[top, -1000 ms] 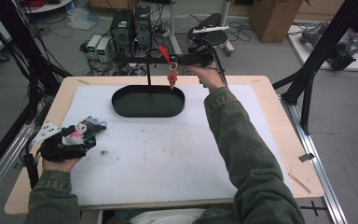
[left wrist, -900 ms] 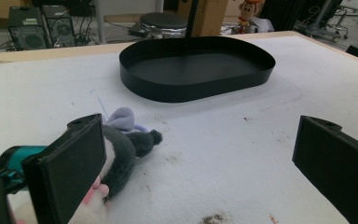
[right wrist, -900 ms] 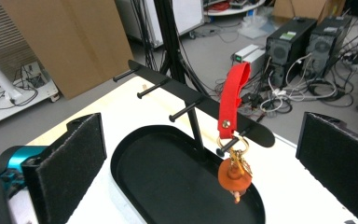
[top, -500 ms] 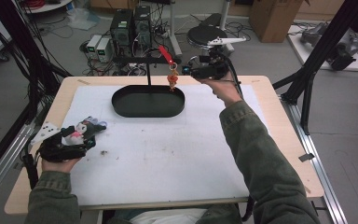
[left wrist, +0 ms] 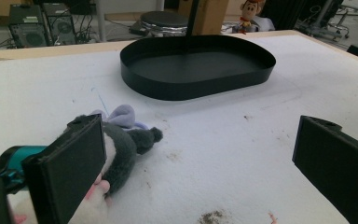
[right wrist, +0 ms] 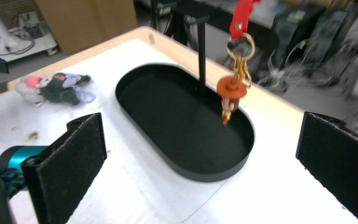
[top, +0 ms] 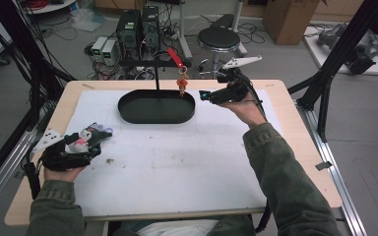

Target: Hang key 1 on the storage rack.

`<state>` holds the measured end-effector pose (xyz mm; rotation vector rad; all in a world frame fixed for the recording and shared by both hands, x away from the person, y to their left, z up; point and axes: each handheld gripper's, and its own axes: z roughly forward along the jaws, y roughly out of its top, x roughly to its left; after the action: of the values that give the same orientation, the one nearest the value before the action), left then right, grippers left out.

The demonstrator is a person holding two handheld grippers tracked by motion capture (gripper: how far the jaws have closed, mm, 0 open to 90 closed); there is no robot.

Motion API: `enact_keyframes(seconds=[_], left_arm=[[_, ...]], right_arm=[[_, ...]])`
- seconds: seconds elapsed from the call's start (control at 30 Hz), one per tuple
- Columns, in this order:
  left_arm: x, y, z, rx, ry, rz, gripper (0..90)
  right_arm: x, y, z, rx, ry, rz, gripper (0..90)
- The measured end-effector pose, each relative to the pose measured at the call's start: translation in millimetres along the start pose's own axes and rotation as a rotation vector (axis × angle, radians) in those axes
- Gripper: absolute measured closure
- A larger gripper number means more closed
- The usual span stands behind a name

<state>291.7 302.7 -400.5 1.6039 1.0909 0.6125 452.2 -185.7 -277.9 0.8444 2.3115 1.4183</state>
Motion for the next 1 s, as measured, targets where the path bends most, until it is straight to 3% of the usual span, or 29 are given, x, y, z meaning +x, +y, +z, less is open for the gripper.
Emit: enact_keyframes(seconds=[0.1,0.2,0.43,0.6,1.0], left_arm=[[0.1,0.1,-0.8,-0.001,0.0,-0.001,3.1],[-0.1,0.1,-0.9,0.0,0.001,0.0,3.1],[-0.2,0.1,-0.7,0.0,0.001,0.0,3.1],[-0.2,0.1,-0.6,-0.002,0.002,-0.002,3.1],[0.7,0.4,-1.2,-0.003,0.005,-0.001,3.1]], right_arm=[[4.9,-6.9,-4.4,0.001,0.015,-0.005,0.6],[8.3,-13.6,-8.4,0.03,-0.003,-0.028,0.6],[11.3,-31.6,-19.6,0.02,-0.003,-0.021,0.6],[6.6,-45.6,-25.0,0.012,-0.01,0.016,0.6],[13.4,-48.0,-45.6,0.039,-0.033,0.001,0.6]])
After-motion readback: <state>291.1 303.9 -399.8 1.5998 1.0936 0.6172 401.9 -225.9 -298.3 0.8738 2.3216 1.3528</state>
